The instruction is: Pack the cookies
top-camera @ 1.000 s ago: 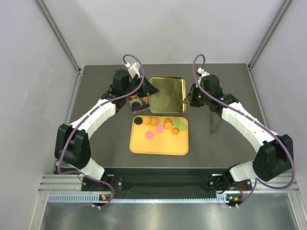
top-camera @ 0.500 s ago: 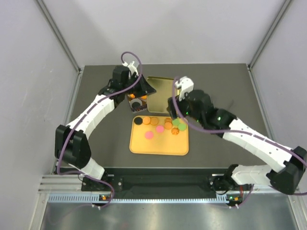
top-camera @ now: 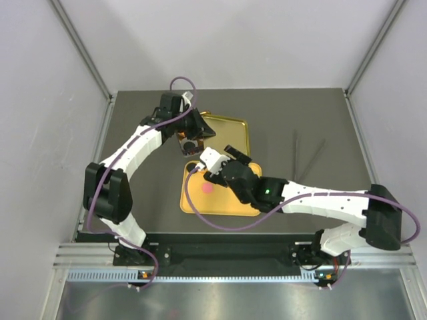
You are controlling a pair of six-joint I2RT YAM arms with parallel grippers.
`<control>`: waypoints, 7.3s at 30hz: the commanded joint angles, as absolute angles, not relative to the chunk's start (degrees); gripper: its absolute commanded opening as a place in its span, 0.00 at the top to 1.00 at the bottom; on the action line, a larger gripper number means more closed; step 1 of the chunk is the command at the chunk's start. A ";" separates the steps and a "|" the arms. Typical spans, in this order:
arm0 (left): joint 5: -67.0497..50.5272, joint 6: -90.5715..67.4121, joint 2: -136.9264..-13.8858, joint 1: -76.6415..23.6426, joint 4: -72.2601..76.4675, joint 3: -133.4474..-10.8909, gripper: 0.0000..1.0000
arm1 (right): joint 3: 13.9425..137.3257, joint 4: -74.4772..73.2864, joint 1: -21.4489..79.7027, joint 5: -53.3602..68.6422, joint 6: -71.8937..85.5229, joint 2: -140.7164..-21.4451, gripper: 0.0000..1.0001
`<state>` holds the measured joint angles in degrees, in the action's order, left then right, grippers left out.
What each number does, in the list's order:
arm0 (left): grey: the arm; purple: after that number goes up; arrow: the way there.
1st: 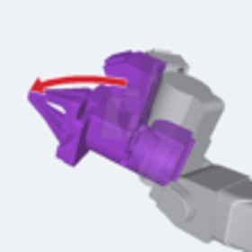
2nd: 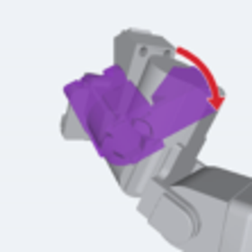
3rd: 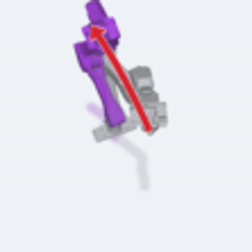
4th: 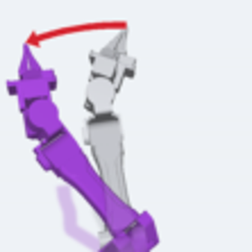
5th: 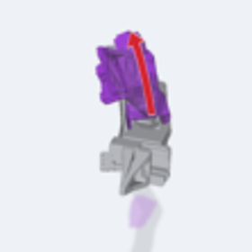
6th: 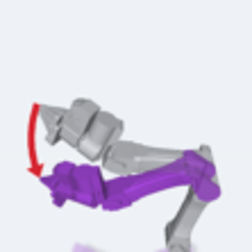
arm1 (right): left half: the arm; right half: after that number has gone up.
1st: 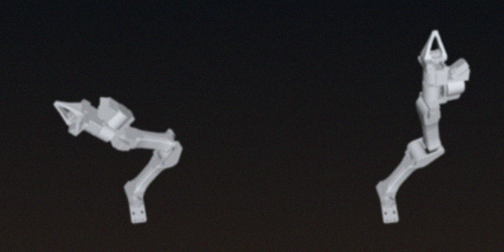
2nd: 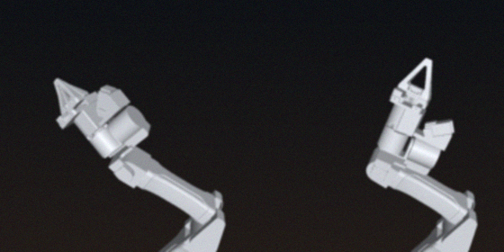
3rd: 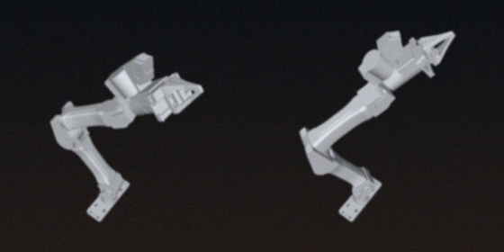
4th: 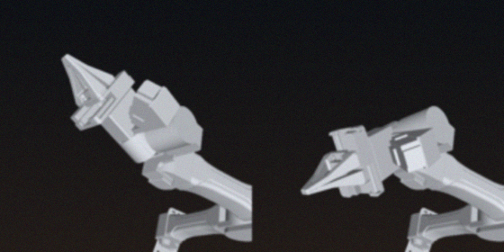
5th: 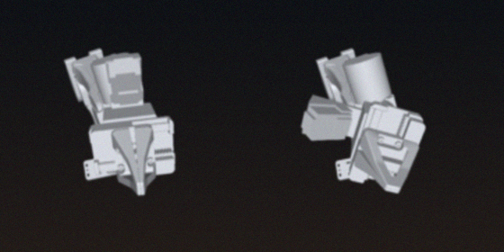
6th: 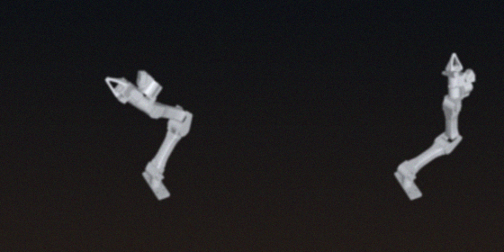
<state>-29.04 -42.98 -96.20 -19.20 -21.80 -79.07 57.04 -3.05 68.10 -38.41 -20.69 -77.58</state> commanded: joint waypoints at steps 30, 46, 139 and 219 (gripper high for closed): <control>-38.58 -45.70 -90.00 -14.68 -19.78 -73.83 1.00 | 62.14 27.68 66.09 -51.33 -54.31 -97.65 0.77; -23.23 -46.23 -90.43 -10.73 -15.73 -79.71 0.22 | 68.28 7.52 65.30 -46.50 -39.75 -90.71 1.00; -3.86 -53.44 -121.22 -3.25 -7.57 -98.09 0.25 | 87.54 43.25 15.90 54.32 65.57 -123.48 1.00; -29.71 -42.80 -114.08 -3.16 -6.86 -79.36 0.16 | 94.83 61.87 23.20 53.53 93.34 -144.05 0.93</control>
